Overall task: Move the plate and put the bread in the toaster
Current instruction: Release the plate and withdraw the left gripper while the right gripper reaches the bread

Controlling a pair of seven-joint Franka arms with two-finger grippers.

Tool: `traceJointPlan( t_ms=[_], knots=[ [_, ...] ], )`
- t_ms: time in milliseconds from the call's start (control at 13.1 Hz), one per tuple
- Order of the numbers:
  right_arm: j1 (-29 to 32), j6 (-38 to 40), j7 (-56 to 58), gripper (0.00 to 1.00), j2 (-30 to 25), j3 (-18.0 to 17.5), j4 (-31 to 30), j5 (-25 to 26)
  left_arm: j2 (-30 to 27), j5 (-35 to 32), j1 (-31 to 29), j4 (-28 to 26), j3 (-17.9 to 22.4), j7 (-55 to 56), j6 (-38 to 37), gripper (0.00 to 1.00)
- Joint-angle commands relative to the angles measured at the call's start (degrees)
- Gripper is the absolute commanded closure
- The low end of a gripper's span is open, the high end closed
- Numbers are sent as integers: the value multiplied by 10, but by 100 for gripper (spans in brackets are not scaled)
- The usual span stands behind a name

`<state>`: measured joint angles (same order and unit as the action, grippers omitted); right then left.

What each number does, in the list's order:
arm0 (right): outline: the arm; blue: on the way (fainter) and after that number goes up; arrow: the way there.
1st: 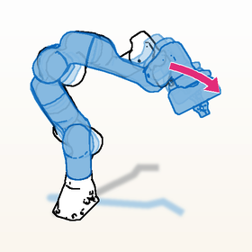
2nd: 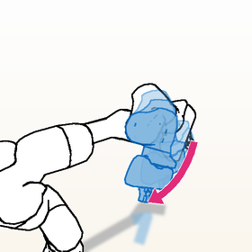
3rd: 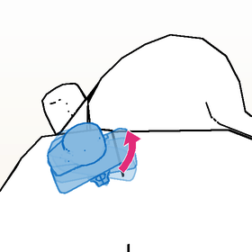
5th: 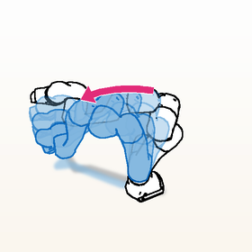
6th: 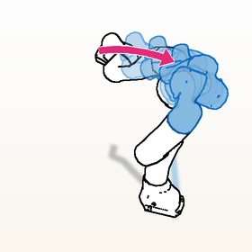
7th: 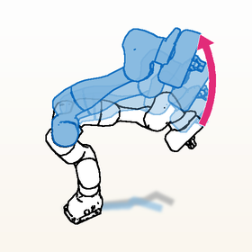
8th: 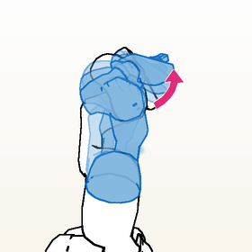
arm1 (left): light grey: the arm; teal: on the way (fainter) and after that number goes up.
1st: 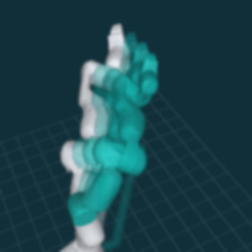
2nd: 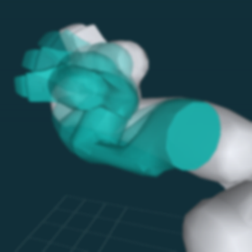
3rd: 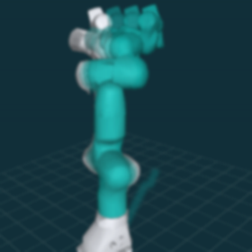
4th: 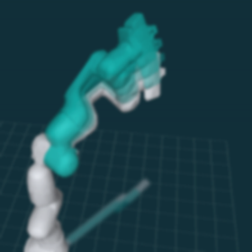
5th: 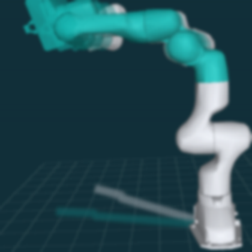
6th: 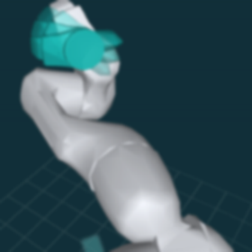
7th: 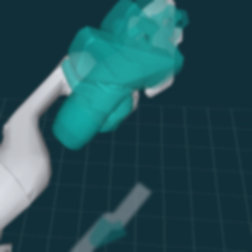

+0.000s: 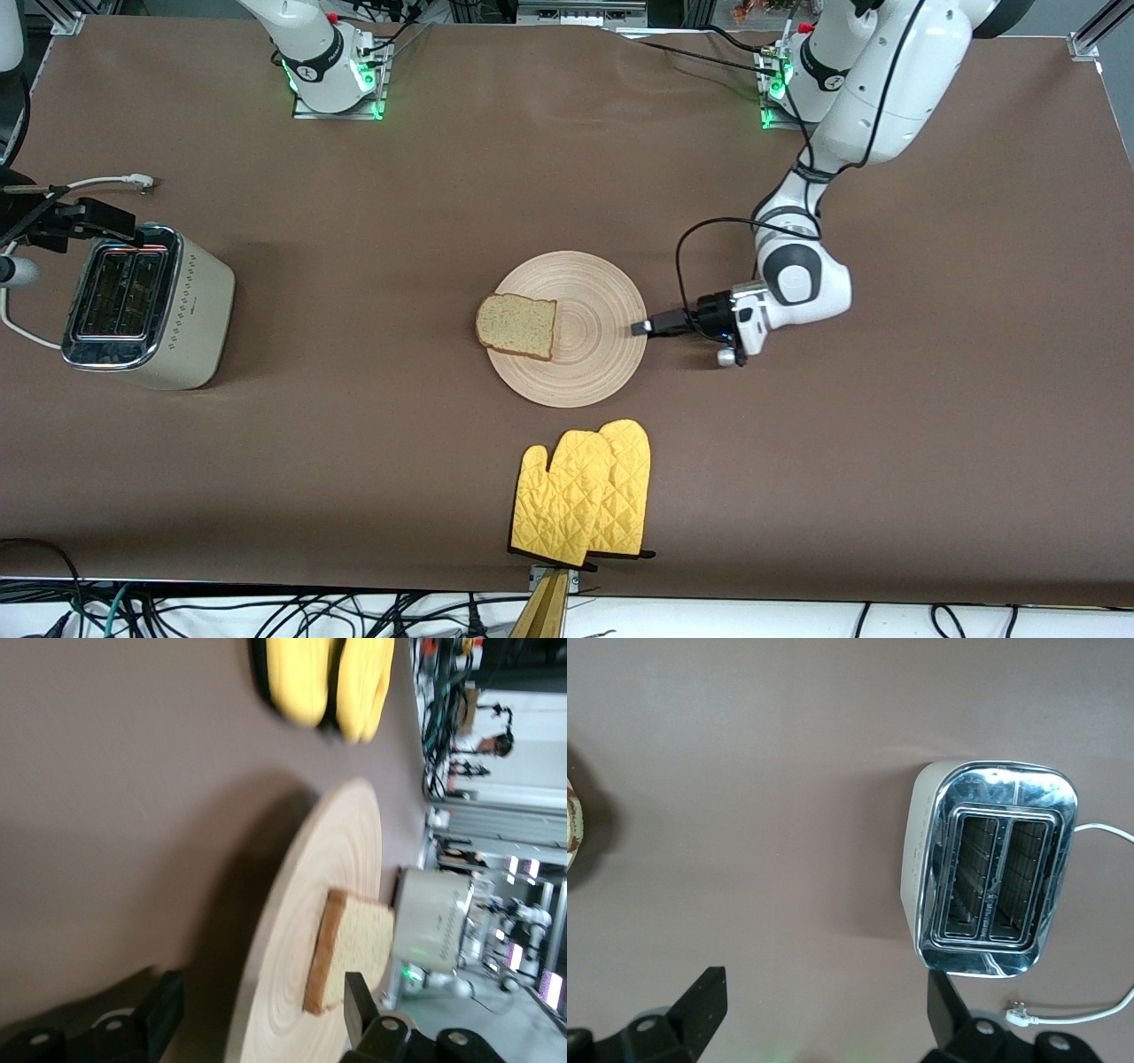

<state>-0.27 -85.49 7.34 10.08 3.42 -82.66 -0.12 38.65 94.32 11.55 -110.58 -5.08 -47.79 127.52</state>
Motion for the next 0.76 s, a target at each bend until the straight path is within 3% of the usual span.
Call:
traceJointPlan(
  t_ms=[0,229,305,382,534,687],
  knots=[
    [-3,3,-2,0,-7,-3,-7,2,-97,-142,-62,-38,-4,104,12,19],
    [-3,2,-10,0,-4,-3,-14,-1,-185,-360,-145,-65,-14,217,-2,14],
    [-5,2,-11,0,-1,-3,-14,-1,-214,-416,-172,-68,-20,243,-24,10],
    [-15,-1,-12,0,5,-3,-14,-8,-239,-466,-184,-73,-20,261,-45,0],
    [-20,-6,-53,0,26,-3,-14,-65,-273,-539,-204,-76,-19,281,-53,0],
    [-36,-20,-129,0,53,-3,-14,-123,-312,-656,-208,-72,-19,360,-60,0]
  ],
)
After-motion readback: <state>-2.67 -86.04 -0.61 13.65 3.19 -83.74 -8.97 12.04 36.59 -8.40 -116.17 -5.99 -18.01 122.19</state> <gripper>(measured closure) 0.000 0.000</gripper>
